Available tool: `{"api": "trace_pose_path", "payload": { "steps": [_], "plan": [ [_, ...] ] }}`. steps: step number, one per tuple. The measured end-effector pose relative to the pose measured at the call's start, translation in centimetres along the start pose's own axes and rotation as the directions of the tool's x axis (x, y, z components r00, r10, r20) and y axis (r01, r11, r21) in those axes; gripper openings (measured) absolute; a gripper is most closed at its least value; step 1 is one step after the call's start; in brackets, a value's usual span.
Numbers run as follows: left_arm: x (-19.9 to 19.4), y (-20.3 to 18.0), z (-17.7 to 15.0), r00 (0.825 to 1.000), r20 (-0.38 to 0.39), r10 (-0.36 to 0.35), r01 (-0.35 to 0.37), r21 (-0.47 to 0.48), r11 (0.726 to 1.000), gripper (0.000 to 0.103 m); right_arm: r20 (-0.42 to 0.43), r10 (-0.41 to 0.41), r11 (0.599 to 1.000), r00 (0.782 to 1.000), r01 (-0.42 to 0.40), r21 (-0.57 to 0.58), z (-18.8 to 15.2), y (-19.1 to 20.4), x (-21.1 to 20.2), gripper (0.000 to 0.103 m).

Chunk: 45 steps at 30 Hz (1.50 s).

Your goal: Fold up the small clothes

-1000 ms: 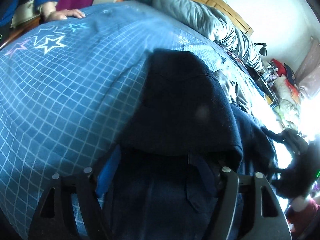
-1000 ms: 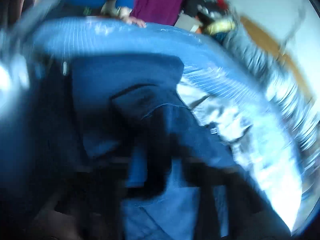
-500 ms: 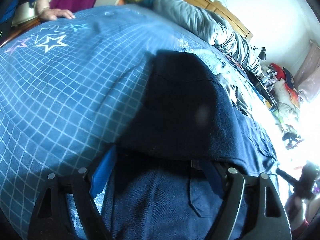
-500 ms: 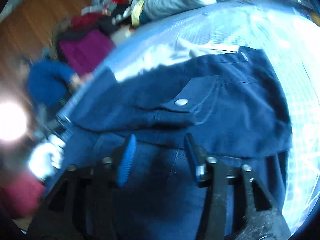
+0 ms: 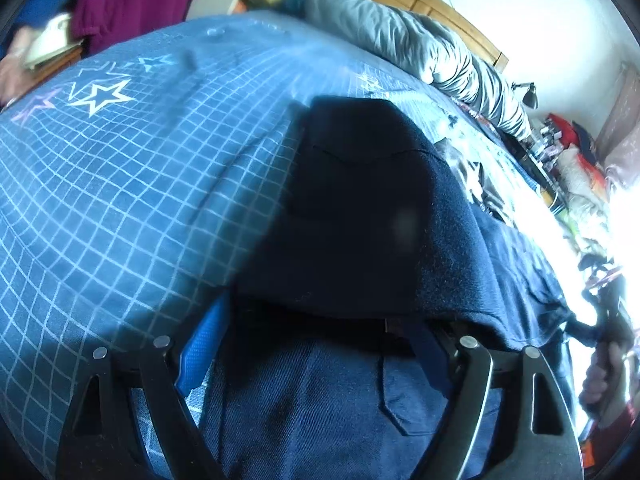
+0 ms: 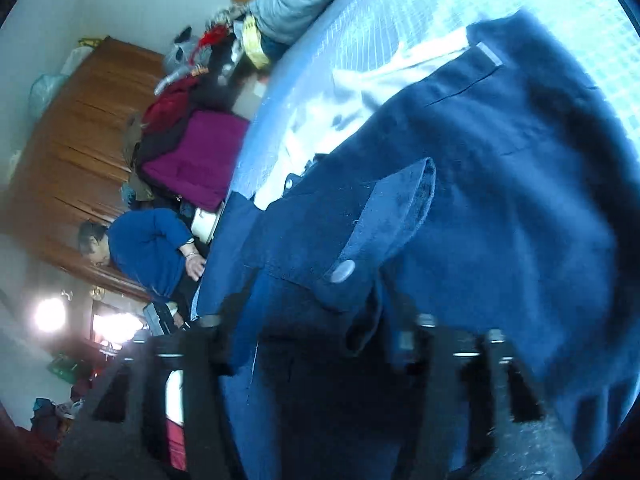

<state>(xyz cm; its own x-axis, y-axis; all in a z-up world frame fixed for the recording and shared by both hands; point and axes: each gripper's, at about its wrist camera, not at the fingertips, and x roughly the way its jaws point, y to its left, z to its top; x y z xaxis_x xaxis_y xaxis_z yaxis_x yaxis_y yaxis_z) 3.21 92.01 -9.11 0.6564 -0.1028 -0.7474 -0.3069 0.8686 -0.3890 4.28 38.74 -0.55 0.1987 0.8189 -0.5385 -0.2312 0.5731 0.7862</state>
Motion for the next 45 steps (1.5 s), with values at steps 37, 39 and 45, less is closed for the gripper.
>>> {"api": "trace_pose_path", "payload": {
  "steps": [37, 39, 45],
  "plan": [
    [-2.2, 7.4, -0.5, 0.990, 0.098, -0.101, 0.129, -0.346, 0.929, 0.048, 0.009, -0.124, 0.988, 0.992, 0.124, -0.094, 1.6, -1.0, -0.5, 0.015],
    [-3.2, 7.0, -1.4, 0.989, 0.081, -0.121, 0.141, -0.322, 0.936, 0.055, 0.018, -0.087, 0.994, 0.996, 0.088, -0.069, 2.1, -0.9, -0.6, 0.015],
    [-9.1, 5.0, -1.3, 0.963, 0.209, -0.171, 0.217, -0.224, 0.950, 0.056, -0.012, -0.014, 0.998, 1.000, 0.013, -0.060, 3.5, -0.6, 1.0, 0.057]
  ]
}}
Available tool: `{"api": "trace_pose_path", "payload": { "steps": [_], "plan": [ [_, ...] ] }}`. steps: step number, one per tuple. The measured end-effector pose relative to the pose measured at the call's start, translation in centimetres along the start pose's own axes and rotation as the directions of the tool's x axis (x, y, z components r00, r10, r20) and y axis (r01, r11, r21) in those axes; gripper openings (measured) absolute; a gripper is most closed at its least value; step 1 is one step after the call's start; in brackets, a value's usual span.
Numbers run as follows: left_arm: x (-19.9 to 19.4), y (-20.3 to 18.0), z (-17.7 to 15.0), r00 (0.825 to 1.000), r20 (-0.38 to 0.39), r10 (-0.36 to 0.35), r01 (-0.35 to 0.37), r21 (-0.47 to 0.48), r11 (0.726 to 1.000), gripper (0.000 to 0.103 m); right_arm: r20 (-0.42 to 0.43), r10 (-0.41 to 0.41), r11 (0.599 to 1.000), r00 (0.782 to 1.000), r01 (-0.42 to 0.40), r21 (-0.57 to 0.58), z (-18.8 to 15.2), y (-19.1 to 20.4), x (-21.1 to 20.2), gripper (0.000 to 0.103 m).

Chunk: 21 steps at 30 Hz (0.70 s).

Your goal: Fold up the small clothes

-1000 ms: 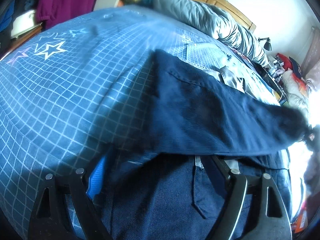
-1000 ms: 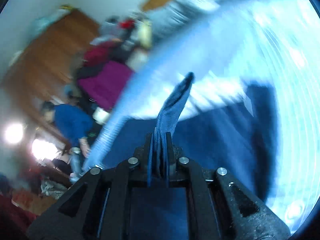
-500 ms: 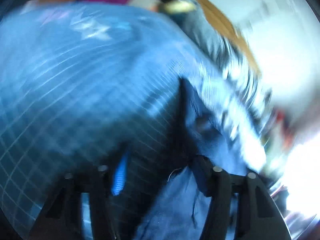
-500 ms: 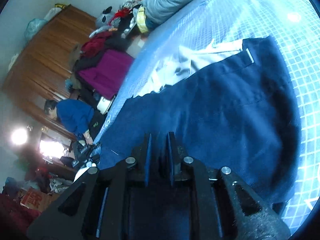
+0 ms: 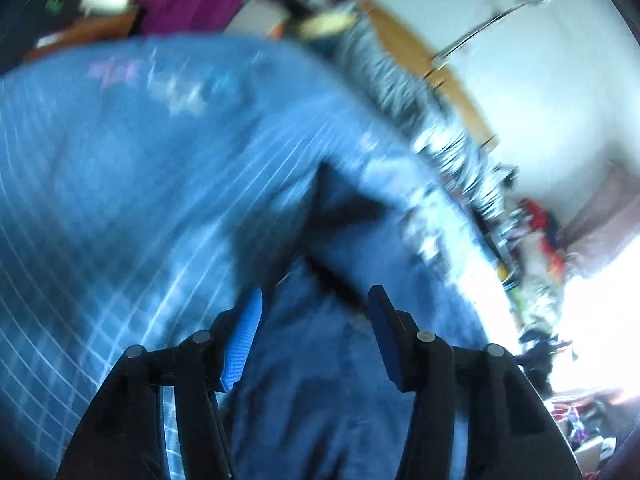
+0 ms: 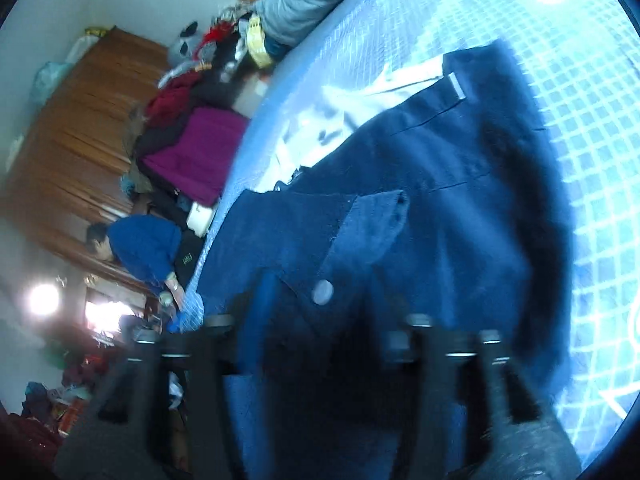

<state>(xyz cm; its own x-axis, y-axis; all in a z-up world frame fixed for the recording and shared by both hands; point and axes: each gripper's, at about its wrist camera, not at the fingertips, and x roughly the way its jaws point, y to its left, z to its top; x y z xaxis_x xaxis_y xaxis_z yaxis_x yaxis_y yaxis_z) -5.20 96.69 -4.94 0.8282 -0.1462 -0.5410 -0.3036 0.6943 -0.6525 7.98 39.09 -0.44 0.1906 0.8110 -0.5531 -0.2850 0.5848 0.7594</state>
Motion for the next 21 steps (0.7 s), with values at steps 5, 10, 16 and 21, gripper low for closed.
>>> {"api": "trace_pose_path", "payload": {
  "steps": [5, 10, 16, 21],
  "plan": [
    [4.6, -1.9, 6.2, 0.996, -0.045, 0.081, -0.073, 0.159, 0.985, 0.058, -0.031, -0.027, 0.999, 0.999, 0.027, -0.017, 0.4, 0.1, 1.2, 0.048],
    [13.0, -3.4, 8.5, 0.946, -0.242, 0.217, -0.118, 0.367, 0.923, 0.054, -0.050, -0.039, 0.999, 0.998, 0.038, -0.025, -0.1, -0.3, 1.2, 0.028],
    [15.5, -2.4, 6.8, 0.909, -0.341, 0.241, -0.075, 0.435, 0.897, 0.053, -0.057, -0.055, 0.998, 0.997, 0.052, -0.047, -0.2, -0.7, 1.3, 0.019],
    [16.1, -2.1, 6.3, 0.899, -0.347, 0.267, -0.088, 0.453, 0.887, 0.053, -0.003, -0.091, 0.984, 0.996, 0.089, -0.156, 1.3, 1.5, -0.3, 0.003]
  ]
}}
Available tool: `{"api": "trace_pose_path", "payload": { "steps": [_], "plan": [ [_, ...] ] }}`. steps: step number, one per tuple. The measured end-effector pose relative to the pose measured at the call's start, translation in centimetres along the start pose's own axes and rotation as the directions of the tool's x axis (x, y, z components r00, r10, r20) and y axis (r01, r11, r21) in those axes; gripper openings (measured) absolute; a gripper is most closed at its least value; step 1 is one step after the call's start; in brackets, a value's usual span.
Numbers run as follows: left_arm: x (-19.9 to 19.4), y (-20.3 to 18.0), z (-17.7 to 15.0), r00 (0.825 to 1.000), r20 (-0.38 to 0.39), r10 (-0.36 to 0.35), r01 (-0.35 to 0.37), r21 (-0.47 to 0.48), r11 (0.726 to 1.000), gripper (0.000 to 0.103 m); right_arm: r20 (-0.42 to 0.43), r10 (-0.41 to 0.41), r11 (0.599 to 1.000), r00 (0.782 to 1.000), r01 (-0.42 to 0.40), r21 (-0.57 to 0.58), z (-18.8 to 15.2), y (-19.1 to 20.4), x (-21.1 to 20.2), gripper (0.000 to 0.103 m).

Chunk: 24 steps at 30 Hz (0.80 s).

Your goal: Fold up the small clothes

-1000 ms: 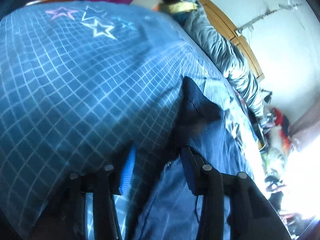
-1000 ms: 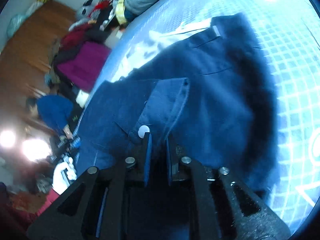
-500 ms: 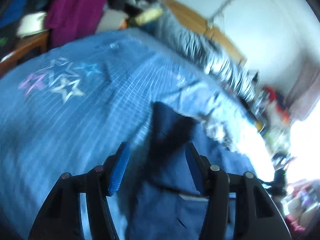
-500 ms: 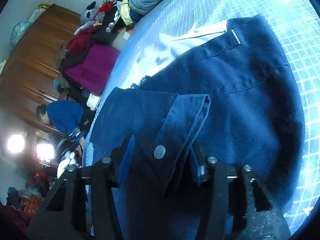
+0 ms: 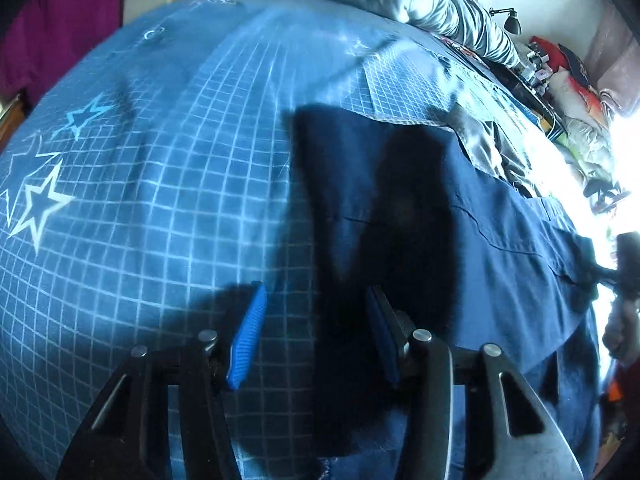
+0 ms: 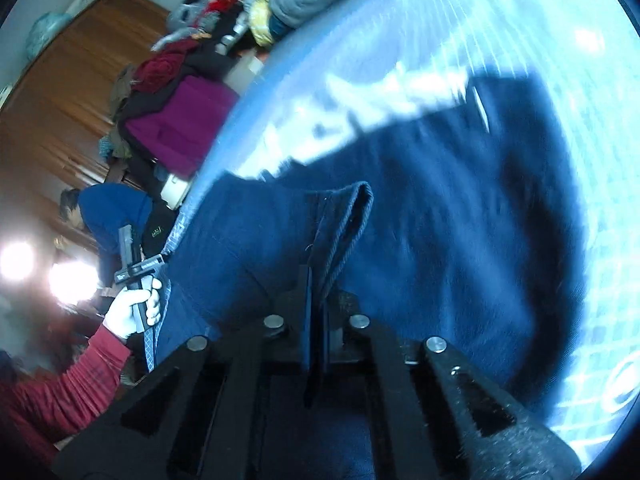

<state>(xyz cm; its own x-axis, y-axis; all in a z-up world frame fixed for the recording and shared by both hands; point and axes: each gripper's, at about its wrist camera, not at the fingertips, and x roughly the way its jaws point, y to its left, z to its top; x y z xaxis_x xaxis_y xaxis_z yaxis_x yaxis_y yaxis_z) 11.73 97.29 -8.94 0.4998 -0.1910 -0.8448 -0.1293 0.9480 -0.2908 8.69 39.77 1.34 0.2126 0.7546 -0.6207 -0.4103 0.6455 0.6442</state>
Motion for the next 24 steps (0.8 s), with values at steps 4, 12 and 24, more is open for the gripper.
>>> {"api": "trace_pose_path", "payload": {
  "steps": [4, 12, 24],
  "plan": [
    [0.2, 0.3, -0.5, 0.999, 0.018, -0.035, 0.035, 0.001, 0.999, 0.057, 0.082, 0.005, 1.000, 0.997, -0.003, -0.026, 2.7, -0.1, -3.0, 0.003],
    [-1.0, -0.8, -1.2, 0.998, 0.061, -0.032, 0.033, -0.013, 0.999, 0.057, -0.050, -0.092, 0.995, 0.995, 0.089, -0.047, 1.4, -1.9, 0.4, 0.007],
    [-8.0, 1.8, -5.5, 0.968, 0.156, 0.198, -0.183, -0.105, 0.977, 0.047, 0.087, -0.227, 0.968, 0.970, 0.234, -0.086, -0.2, 0.0, -5.1, 0.038]
  ]
}}
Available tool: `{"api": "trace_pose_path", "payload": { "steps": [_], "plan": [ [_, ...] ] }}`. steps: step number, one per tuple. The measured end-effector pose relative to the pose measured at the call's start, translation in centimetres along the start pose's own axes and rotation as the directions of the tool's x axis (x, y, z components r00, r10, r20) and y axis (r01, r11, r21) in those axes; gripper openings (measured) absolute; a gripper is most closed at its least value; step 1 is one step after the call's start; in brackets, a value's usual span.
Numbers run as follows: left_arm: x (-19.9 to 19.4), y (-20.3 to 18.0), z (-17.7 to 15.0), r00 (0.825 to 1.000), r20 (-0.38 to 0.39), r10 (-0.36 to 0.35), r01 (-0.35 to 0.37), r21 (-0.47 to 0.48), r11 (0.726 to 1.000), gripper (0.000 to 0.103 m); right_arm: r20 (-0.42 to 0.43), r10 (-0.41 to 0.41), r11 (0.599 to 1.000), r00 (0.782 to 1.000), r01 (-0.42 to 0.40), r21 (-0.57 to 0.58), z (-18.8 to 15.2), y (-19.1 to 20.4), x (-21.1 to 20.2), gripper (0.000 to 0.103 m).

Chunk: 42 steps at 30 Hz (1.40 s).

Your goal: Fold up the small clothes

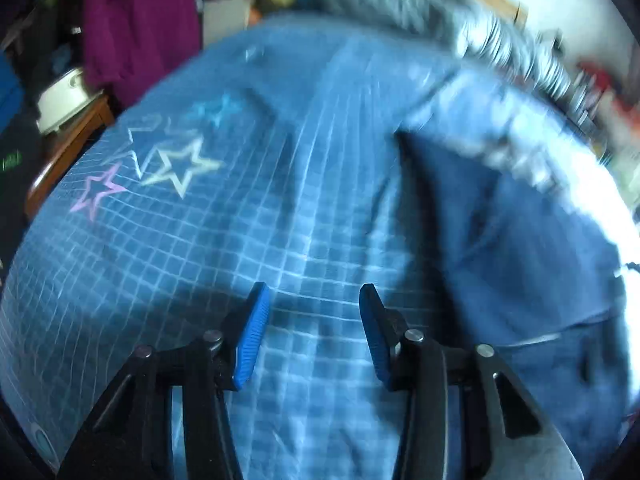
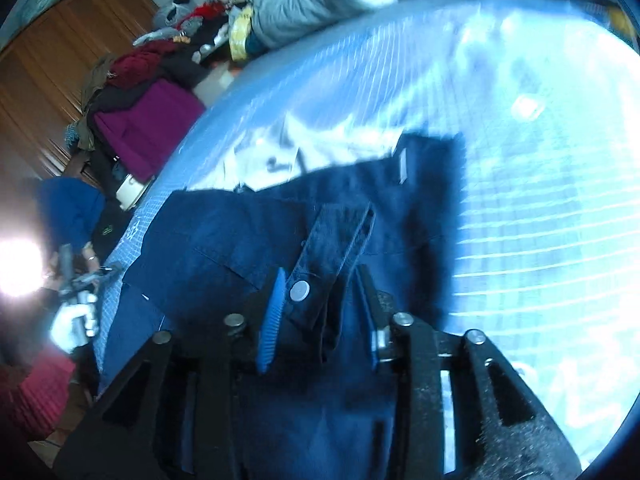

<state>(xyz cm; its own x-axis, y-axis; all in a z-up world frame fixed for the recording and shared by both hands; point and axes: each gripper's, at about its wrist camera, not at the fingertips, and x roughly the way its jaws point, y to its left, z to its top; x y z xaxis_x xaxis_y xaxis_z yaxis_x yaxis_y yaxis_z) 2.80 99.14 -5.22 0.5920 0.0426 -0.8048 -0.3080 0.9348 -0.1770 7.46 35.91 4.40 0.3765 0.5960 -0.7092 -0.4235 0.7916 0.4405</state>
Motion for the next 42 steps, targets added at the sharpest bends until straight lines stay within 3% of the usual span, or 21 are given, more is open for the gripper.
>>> {"api": "trace_pose_path", "payload": {
  "steps": [3, 6, 9, 11, 13, 18, 22, 24, 27, 29, 32, 34, 36, 37, 40, 42],
  "plan": [
    [-2.1, -3.3, -0.4, 0.992, 0.054, -0.115, 0.112, 0.056, 0.992, 0.048, 0.051, 0.005, 1.000, 0.999, -0.005, -0.006, 0.1, 1.7, -1.7, 0.038],
    [-1.1, -6.6, -0.8, 0.966, 0.033, -0.255, 0.252, 0.089, 0.964, 0.050, 0.034, 0.076, 0.996, 0.997, -0.074, -0.051, 0.1, 5.1, -0.1, 0.038],
    [2.5, -7.8, -2.0, 0.979, -0.059, -0.197, 0.200, 0.061, 0.978, 0.048, -0.038, 0.174, 0.977, 0.984, -0.177, -0.115, 0.1, 9.6, 3.4, 0.026],
    [3.3, -6.5, -3.2, 0.981, -0.052, -0.187, 0.187, -0.005, 0.982, 0.028, -0.107, 0.245, 0.951, 0.964, -0.260, -0.169, 0.8, 13.4, 6.5, 0.013],
    [2.8, -5.2, -3.6, 0.976, -0.025, -0.215, 0.213, -0.076, 0.974, 0.026, -0.176, 0.316, 0.916, 0.932, -0.348, -0.197, 1.5, 16.9, 9.7, 0.013],
    [2.6, -4.4, -4.6, 0.965, 0.016, -0.262, 0.262, -0.111, 0.959, 0.026, -0.392, 0.451, 0.826, 0.802, -0.541, -0.157, 2.1, 26.1, 19.9, 0.013],
    [3.6, -2.8, -4.6, 0.941, 0.044, -0.335, 0.338, -0.171, 0.925, 0.026, -0.548, 0.463, 0.782, 0.696, -0.612, -0.117, 2.0, 31.5, 27.9, 0.014],
    [3.7, -2.9, -4.6, 0.936, 0.052, -0.348, 0.351, -0.179, 0.919, 0.026, -0.594, 0.431, 0.787, 0.680, -0.605, -0.121, 1.6, 33.0, 31.2, 0.015],
    [3.7, -3.0, -4.7, 0.933, 0.059, -0.354, 0.359, -0.178, 0.916, 0.026, -0.616, 0.395, 0.807, 0.682, -0.578, -0.123, 1.7, 33.8, 34.9, 0.011],
    [3.7, -2.8, -4.8, 0.927, 0.067, -0.369, 0.375, -0.185, 0.908, 0.027, -0.600, 0.403, 0.822, 0.691, -0.561, -0.094, 3.0, 33.7, 37.0, 0.000],
    [3.3, -2.5, -5.0, 0.918, 0.085, -0.386, 0.395, -0.188, 0.899, 0.031, -0.540, 0.408, 0.844, 0.736, -0.529, -0.083, 5.4, 33.4, 38.8, 0.000],
    [2.5, -2.3, -5.1, 0.914, 0.103, -0.392, 0.405, -0.198, 0.893, 0.035, -0.491, 0.374, 0.869, 0.787, -0.482, -0.111, 6.5, 33.6, 38.8, 0.000],
    [1.5, -1.5, -5.4, 0.909, 0.134, -0.396, 0.417, -0.231, 0.879, 0.052, -0.439, 0.334, 0.888, 0.834, -0.434, -0.150, 7.3, 33.8, 37.5, 0.005],
    [0.8, -0.9, -5.8, 0.917, 0.147, -0.371, 0.398, -0.252, 0.882, 0.064, -0.421, 0.345, 0.883, 0.839, -0.442, -0.158, 7.7, 33.7, 36.5, 0.010],
    [-0.8, 0.8, -7.0, 0.915, 0.188, -0.358, 0.400, -0.297, 0.867, 0.064, -0.415, 0.414, 0.823, 0.810, -0.528, -0.210, 6.6, 34.0, 32.1, 0.024],
    [-1.6, 1.5, -7.7, 0.925, 0.191, -0.329, 0.375, -0.306, 0.875, 0.064, -0.466, 0.390, 0.785, 0.794, -0.551, -0.282, 3.9, 34.3, 29.5, 0.028]
  ]
}}
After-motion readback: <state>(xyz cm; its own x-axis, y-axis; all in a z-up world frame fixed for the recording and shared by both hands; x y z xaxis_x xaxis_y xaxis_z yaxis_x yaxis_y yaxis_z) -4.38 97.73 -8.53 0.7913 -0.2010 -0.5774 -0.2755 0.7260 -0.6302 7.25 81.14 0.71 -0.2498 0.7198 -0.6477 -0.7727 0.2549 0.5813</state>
